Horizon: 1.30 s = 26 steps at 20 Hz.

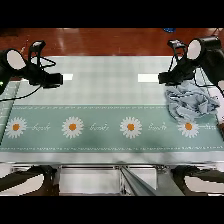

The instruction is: Fold the shirts.

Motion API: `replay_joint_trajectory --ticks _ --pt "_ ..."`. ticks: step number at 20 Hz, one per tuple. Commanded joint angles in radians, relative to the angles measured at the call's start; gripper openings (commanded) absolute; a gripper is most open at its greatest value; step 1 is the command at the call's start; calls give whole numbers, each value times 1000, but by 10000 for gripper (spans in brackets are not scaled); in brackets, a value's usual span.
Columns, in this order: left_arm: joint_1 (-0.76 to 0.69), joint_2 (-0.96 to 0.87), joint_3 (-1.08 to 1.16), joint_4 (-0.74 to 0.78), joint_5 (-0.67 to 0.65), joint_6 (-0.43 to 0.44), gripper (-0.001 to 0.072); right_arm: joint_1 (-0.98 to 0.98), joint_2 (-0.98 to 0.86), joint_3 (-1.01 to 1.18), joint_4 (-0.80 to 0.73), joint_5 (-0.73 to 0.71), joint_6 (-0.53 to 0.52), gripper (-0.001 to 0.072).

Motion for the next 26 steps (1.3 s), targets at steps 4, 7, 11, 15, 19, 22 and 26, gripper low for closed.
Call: replay_joint_trajectory --ticks 4,7,11,15,19,22,26 --pt "0 0 0 0 0 0 19 1 1 0 0 0 0 19" --pt "0 0 0 0 0 0 18 1 1 0 0 0 0 19" --pt "0 0 0 0 0 0 19 1 1 0 0 0 0 19" --pt "0 0 0 0 0 0 18 1 1 0 2 0 1 19" --pt "-1 -1 0 0 86 0 19 1 0 -1 -31 -131 -1 19" --pt "-2 -19 0 1 158 0 272 0 0 0 -267 -325 71 388" --pt "9 -51 0 4 111 -2 508 -112 1 -3 -472 -194 187 411"
